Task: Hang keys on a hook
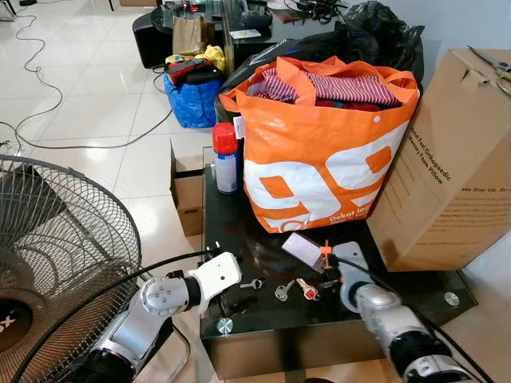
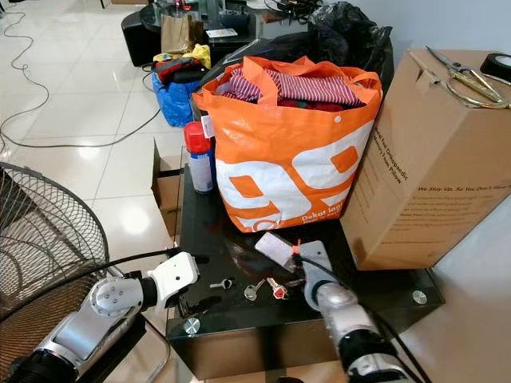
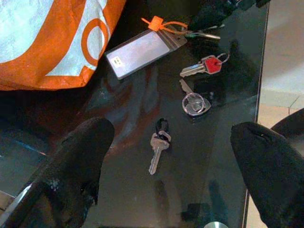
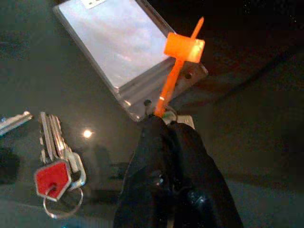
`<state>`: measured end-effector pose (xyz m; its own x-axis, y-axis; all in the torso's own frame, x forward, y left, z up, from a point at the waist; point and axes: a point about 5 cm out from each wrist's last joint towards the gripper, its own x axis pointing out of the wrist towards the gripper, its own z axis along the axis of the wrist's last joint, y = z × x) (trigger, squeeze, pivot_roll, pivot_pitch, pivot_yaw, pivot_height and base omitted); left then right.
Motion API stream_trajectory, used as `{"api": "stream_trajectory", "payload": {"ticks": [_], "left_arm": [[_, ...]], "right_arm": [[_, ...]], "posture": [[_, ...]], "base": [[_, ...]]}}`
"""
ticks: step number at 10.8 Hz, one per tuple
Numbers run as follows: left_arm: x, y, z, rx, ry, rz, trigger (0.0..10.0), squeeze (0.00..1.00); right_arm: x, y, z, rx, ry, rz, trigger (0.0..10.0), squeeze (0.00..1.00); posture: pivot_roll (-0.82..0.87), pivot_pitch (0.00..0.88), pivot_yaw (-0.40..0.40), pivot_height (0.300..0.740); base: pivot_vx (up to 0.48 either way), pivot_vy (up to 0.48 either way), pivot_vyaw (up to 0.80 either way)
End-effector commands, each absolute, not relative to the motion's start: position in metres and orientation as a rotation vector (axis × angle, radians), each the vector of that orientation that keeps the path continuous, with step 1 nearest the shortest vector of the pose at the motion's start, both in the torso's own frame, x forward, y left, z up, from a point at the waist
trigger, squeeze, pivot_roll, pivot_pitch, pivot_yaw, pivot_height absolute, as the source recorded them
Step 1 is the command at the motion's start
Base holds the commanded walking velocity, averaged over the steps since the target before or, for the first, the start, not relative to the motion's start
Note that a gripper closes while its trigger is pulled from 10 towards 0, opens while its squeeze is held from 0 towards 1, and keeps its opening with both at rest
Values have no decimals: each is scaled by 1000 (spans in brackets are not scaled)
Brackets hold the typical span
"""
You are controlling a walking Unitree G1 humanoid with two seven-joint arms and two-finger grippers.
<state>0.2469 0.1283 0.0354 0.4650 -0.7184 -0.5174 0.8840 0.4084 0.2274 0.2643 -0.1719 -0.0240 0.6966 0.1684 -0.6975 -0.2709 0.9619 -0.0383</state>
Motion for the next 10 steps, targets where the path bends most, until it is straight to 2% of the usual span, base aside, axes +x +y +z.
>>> {"api": "stream_trajectory", "payload": {"ticks": [1,2,3,4,9,10], "left_arm": [[248,129,36,523,370,-1040,10000,0],[249,128,36,523,370,-1040,10000,0],[249,128,36,525,369,-1040,10000,0],[249,127,36,526,368,-1041,10000,0],[244,124,34,516,372,-1045,10000,0],[243,125,34,517,374,-1047,10000,0]], "right_arm": [[262,-177,-22,-131,754,277,0,0],[261,-180,-20,-130,744,314,0,0],[261,-176,-16,-113,710,361,549,0],[263,-170,-11,-73,678,382,10000,1000],[281,-158,-6,-212,619,212,10000,1000],[283,-162,-7,-251,630,160,10000,0]], "posture": [[-165,0,-11,740],[-169,0,-12,740],[-172,0,-13,740],[-173,0,-15,740],[-168,0,-31,740],[-164,0,-34,740]], "base": [[0,0,0],[0,0,0],[0,0,0],[0,0,0],[0,0,0],[0,0,0]]}}
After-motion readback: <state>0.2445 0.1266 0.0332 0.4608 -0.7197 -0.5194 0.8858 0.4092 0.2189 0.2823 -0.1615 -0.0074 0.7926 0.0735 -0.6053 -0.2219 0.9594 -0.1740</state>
